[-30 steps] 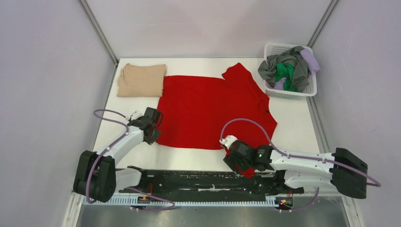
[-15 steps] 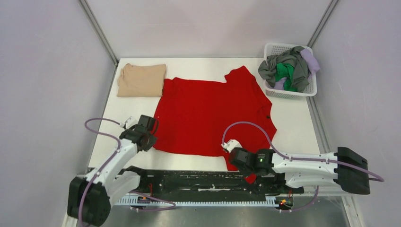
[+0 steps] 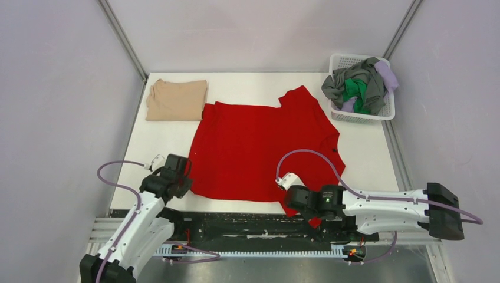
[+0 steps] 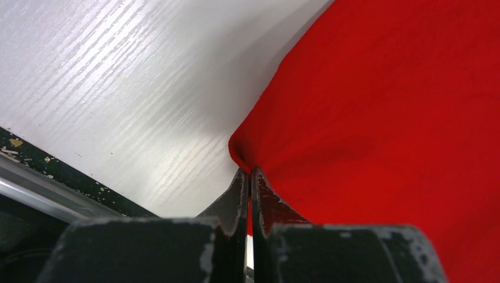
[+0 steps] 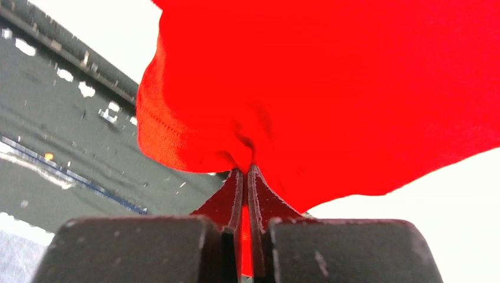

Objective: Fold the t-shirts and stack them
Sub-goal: Fold the flattened tshirt in 1/3 of the way

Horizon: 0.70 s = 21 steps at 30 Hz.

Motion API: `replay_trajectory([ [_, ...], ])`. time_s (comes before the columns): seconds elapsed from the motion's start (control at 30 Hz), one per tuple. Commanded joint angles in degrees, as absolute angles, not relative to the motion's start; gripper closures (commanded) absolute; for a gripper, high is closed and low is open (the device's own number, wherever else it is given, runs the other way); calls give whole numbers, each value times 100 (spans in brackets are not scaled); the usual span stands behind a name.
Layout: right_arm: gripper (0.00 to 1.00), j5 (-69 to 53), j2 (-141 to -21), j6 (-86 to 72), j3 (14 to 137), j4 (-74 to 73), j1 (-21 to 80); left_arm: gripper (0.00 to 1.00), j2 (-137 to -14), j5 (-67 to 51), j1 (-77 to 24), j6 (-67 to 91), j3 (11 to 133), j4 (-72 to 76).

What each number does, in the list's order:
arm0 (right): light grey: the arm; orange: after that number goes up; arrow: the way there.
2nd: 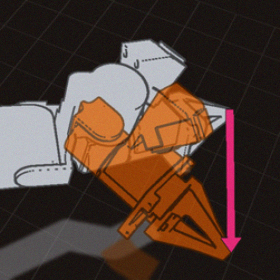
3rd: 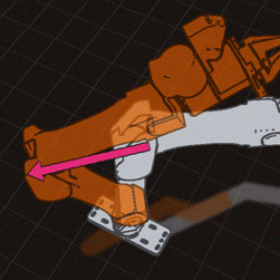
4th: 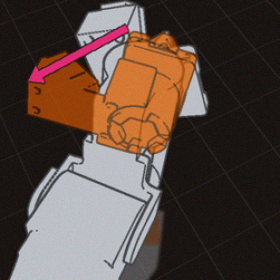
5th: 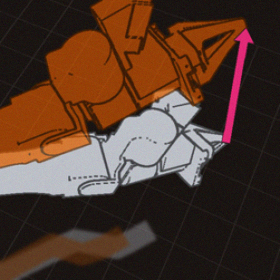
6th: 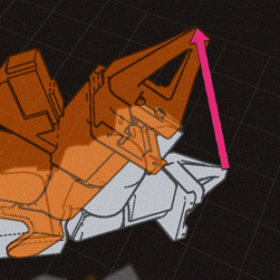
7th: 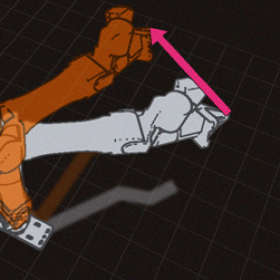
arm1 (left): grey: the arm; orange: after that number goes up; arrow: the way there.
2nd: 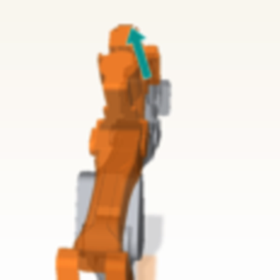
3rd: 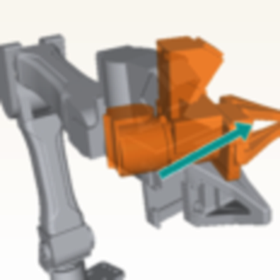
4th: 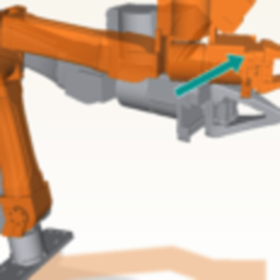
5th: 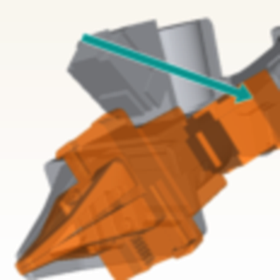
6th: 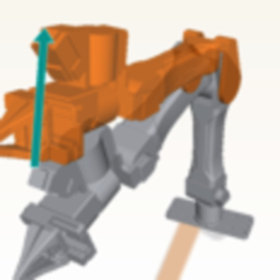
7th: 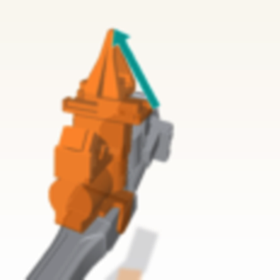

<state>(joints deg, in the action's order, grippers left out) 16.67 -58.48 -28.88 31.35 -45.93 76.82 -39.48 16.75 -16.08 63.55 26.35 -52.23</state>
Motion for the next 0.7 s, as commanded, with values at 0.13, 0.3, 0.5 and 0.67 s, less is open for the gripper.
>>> replay_trajectory([
  [0.13, 100, 3398, -5775, -2477, 3951, -4518, 7030, 98, -4653, 1655, -1582, 6327, 3309, -4386],
  [0.3, 100, 3848, -5726, -1867, 4041, -3828, 6468, 98, -5307, 1789, -1573, 6282, 3633, -4011],
  [0.5, 100, 4160, -6055, -944, 4269, -3148, 5811, 98, -5867, 2196, -1565, 6216, 4026, -3660],
  [0.67, 100, 3843, -6496, -134, 4429, -2561, 5288, 98, -6501, 2260, -1504, 6160, 4297, -3342],
])
